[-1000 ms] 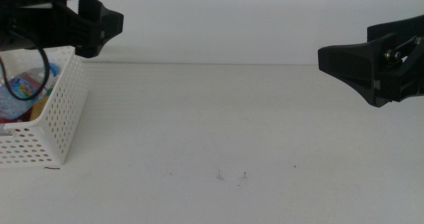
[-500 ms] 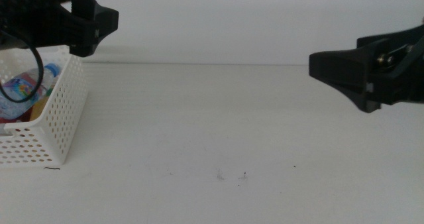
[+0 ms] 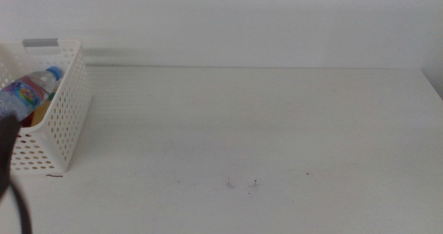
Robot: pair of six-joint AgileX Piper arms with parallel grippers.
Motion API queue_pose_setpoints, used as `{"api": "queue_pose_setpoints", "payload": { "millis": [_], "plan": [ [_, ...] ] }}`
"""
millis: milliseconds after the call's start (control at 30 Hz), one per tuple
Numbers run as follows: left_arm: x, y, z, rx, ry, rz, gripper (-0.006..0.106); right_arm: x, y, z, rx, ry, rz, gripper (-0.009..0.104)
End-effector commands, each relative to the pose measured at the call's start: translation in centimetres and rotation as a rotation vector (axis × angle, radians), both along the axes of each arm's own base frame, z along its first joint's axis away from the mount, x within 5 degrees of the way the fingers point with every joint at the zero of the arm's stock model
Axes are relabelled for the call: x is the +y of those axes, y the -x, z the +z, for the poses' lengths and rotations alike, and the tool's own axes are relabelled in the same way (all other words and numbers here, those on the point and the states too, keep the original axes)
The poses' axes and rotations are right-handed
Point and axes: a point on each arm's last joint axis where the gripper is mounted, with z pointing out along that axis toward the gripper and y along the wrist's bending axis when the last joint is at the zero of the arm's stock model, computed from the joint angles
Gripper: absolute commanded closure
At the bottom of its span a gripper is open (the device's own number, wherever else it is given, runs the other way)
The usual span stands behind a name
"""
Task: Use arms to grab the bottles and put them into the dustbin to the left of the table.
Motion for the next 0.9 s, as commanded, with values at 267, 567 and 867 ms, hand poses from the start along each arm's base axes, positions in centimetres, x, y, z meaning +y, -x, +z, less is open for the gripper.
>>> {"api": "queue_pose_setpoints", "payload": {
  "millis": [267, 567, 867],
  "plan": [
    [0.2, 3.9, -8.8, -0.068, 0.004, 0.005, 0.007, -1.6, 3.1, -7.3, 0.006, 0.135, -0.184, 0.014],
    [0.3, 3.8, -9.1, -0.066, -0.031, 0.008, 0.007, -1.7, 3.1, -7.5, 0.013, 0.214, -0.193, 0.014],
    [0.3, 3.8, -9.1, -0.073, -0.031, 0.009, 0.007, -1.7, 3.1, -7.4, 0.011, 0.214, -0.194, 0.014]
  ]
}}
